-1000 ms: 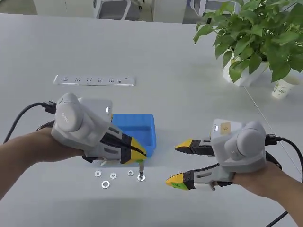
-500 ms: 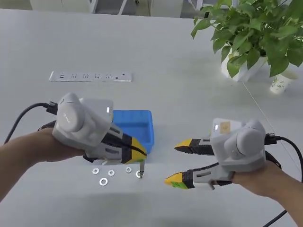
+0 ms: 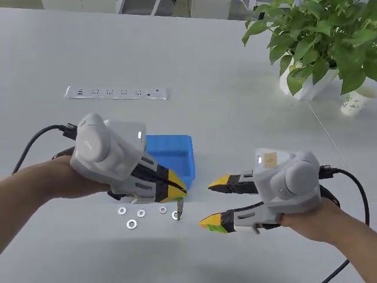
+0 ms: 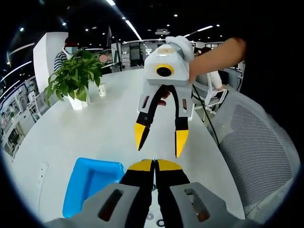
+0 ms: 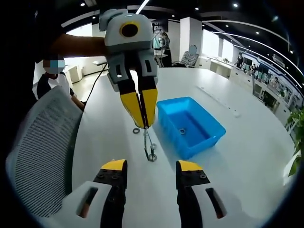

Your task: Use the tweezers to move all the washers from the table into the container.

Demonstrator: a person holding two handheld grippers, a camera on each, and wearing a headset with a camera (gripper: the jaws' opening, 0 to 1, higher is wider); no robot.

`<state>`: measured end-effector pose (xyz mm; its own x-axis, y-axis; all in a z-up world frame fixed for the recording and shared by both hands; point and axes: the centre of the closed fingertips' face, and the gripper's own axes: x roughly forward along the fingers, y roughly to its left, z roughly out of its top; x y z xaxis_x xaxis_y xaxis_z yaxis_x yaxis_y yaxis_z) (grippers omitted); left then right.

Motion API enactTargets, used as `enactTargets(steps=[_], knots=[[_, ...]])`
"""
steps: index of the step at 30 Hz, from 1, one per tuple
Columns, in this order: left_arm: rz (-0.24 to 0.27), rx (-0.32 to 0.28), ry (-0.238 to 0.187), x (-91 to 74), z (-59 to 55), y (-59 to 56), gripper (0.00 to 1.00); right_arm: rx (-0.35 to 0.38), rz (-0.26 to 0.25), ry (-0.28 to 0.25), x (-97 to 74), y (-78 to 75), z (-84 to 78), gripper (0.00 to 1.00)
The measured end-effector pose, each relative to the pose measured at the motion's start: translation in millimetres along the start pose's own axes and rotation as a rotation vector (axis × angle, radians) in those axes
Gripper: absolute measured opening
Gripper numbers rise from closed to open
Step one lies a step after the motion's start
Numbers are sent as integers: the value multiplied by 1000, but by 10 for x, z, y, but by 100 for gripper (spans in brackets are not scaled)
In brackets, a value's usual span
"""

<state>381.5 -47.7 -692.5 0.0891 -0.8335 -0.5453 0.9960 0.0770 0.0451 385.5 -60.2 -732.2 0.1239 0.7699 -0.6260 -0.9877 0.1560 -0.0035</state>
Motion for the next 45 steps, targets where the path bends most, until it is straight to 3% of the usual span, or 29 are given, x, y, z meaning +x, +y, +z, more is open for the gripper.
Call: enactTargets(steps=[25, 31, 45], knots=[[-14, -5, 3, 17, -8, 11, 4, -120, 109, 17, 459, 32, 46, 14], [-13, -7, 5, 14, -17, 33, 4, -125, 130, 17, 483, 67, 52, 9], [-11, -5, 21, 29, -7, 45, 4, -130, 127, 27, 485, 48, 42, 7]])
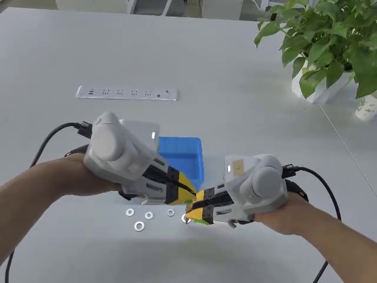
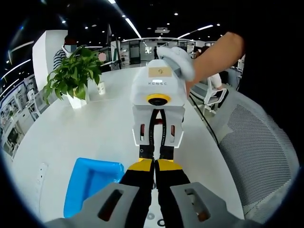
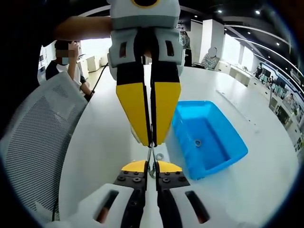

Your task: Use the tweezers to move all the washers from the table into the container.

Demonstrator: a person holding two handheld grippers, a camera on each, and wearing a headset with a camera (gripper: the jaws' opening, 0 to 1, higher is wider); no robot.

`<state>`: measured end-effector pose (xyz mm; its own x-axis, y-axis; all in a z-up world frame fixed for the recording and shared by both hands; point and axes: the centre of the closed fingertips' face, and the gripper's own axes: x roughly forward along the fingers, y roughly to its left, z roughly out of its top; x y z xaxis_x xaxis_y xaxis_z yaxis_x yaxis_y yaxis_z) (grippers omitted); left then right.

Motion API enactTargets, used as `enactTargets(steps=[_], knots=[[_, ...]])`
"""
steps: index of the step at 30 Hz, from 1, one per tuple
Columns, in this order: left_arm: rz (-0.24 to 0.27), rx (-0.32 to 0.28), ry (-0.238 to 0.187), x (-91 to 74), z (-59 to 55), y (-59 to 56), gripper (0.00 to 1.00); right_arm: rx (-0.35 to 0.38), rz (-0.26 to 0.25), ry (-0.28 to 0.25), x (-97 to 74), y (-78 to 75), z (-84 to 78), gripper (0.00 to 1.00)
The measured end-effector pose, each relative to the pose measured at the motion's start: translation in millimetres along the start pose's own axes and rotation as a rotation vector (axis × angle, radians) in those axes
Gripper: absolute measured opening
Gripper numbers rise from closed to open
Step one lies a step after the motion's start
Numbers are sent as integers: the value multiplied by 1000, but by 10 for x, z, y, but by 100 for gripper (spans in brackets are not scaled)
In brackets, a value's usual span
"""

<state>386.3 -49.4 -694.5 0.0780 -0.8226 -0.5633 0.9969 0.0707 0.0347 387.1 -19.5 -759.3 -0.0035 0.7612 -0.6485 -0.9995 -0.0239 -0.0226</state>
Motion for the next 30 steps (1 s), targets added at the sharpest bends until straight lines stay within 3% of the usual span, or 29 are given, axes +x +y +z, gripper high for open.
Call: enactTargets(steps=[17, 28, 30], knots=[[12, -13, 20, -43, -30, 19, 8, 8, -3, 2, 14, -20, 8, 6], [55, -88, -20, -191, 6, 7, 24, 1, 5, 16, -44, 11, -5, 6], [65, -111, -46, -218, 30, -2, 27, 4, 2, 13, -67, 9, 15, 6]])
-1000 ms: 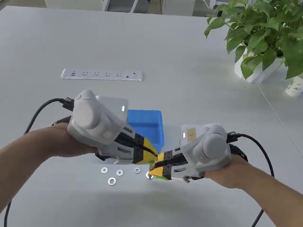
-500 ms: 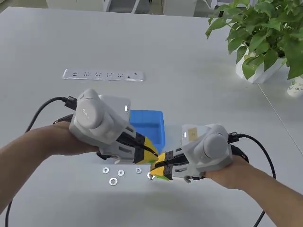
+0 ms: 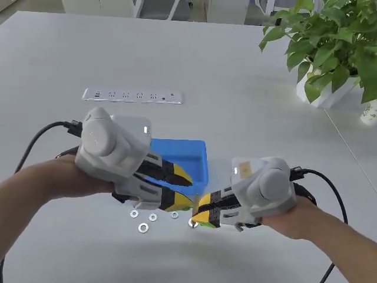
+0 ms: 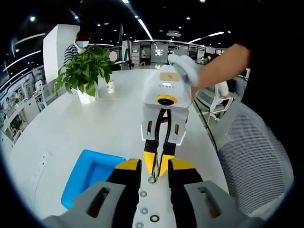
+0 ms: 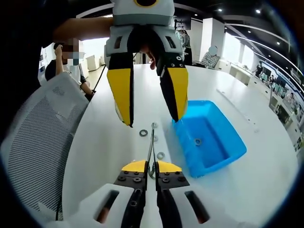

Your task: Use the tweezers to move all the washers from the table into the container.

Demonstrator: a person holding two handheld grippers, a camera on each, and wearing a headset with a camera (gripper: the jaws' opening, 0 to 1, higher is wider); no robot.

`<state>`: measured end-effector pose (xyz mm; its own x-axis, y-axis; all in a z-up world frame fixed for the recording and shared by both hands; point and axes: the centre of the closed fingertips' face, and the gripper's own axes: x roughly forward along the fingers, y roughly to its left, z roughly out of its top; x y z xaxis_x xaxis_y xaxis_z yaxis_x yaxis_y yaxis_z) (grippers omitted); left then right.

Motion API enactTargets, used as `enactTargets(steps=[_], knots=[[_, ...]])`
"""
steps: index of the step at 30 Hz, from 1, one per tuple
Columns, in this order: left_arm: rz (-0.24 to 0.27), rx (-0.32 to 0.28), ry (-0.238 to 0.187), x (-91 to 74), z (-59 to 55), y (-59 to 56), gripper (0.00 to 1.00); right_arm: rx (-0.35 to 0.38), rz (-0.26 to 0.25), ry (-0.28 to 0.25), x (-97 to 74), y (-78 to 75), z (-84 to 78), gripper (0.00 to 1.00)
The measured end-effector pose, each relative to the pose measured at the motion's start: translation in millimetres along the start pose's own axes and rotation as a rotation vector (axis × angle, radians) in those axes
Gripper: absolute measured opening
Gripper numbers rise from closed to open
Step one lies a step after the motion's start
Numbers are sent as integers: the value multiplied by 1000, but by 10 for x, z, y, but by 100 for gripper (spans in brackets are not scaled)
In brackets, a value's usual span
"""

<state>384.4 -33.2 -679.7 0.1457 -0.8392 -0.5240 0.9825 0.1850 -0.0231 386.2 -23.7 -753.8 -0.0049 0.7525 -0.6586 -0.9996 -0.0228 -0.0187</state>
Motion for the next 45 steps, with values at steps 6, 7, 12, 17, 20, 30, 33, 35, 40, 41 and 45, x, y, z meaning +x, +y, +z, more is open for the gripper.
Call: enactTargets(steps=[6, 7, 12, 17, 20, 30, 33, 35, 40, 41, 45], knots=[[33, -36, -38, -94, -5, -21, 36, -6, -6, -12, -98, 0, 130, 6], [37, -38, -44, -113, -7, -27, 37, -6, -6, -16, -115, 2, 158, 6], [71, -68, -62, -231, -32, -23, 45, -16, -11, -32, -205, -18, 326, 6], [109, -97, -67, -337, -74, 8, 54, -23, -17, -51, -289, -76, 471, 6], [128, -108, -73, -391, -87, 21, 58, -31, -18, -58, -322, -114, 541, 6], [199, -153, -103, -574, -126, 75, 73, -63, -26, -76, -349, -279, 708, 6], [217, -160, -109, -633, -147, 83, 76, -69, -27, -81, -342, -333, 734, 6], [227, -167, -110, -672, -163, 91, 78, -74, -27, -81, -332, -366, 748, 6], [248, -175, -115, -756, -187, 112, 80, -81, -27, -81, -290, -464, 749, 7], [256, -180, -117, -777, -196, 122, 81, -83, -27, -79, -277, -488, 745, 7], [275, -186, -120, -834, -216, 138, 83, -90, -26, -76, -235, -553, 729, 7]])
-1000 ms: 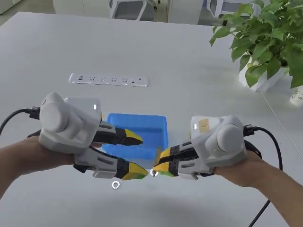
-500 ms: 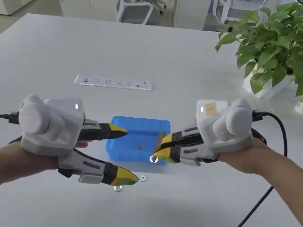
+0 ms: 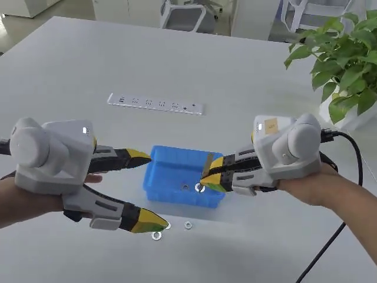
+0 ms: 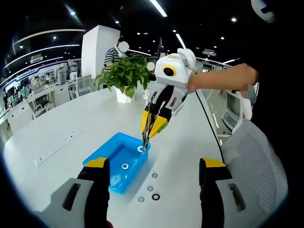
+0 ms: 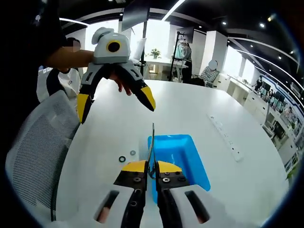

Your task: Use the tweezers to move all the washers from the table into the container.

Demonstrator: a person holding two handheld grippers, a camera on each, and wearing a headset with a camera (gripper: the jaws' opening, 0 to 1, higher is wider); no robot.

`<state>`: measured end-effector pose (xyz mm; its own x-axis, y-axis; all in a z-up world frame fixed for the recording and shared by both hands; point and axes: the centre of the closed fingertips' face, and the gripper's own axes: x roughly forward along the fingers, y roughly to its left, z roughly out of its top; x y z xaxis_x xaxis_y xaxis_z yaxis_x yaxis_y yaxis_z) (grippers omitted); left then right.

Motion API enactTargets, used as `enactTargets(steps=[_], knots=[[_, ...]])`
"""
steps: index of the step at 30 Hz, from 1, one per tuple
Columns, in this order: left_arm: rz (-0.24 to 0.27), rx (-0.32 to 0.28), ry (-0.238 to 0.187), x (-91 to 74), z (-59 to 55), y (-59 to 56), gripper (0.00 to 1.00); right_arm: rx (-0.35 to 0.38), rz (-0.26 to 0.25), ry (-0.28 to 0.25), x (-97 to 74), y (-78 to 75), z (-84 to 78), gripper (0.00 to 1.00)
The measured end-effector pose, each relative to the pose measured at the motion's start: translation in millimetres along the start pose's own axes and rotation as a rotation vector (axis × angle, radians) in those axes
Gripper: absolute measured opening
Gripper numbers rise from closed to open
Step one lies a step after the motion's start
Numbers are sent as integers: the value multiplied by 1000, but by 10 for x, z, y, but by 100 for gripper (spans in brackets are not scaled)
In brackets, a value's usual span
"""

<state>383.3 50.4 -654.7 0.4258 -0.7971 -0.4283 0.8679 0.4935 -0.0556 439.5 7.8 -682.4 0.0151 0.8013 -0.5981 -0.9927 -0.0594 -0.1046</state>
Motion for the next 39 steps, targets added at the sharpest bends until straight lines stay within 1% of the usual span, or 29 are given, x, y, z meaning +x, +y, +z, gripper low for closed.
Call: enactTargets(steps=[4, 8, 13, 16, 18, 22, 26, 31, 35, 39], knots=[[15, -8, -9, -43, -5, 27, 86, -9, 6, 11, 59, -68, -58, 7], [32, -5, -4, -64, -29, 59, 89, -10, 11, 24, 118, -135, -132, 7], [39, -12, -4, -85, -46, 77, 90, -6, 14, 35, 185, -188, -224, 7], [47, -9, -3, -88, -57, 102, 93, -2, 19, 41, 225, -217, -288, 7], [45, -12, 2, -88, -69, 113, 93, 2, 24, 46, 251, -227, -329, 7], [45, -17, -4, -80, -65, 130, 94, 6, 29, 48, 301, -260, -394, 7], [44, -19, -4, -68, -64, 152, 94, 18, 39, 45, 348, -259, -426, 7], [43, -17, 1, -55, -63, 186, 94, 16, 42, 49, 396, -271, -473, 7], [35, -8, 11, -18, -59, 215, 91, 20, 48, 51, 428, -257, -489, 7], [20, 2, 18, 39, -33, 242, 89, 19, 56, 55, 451, -242, -511, 7]])
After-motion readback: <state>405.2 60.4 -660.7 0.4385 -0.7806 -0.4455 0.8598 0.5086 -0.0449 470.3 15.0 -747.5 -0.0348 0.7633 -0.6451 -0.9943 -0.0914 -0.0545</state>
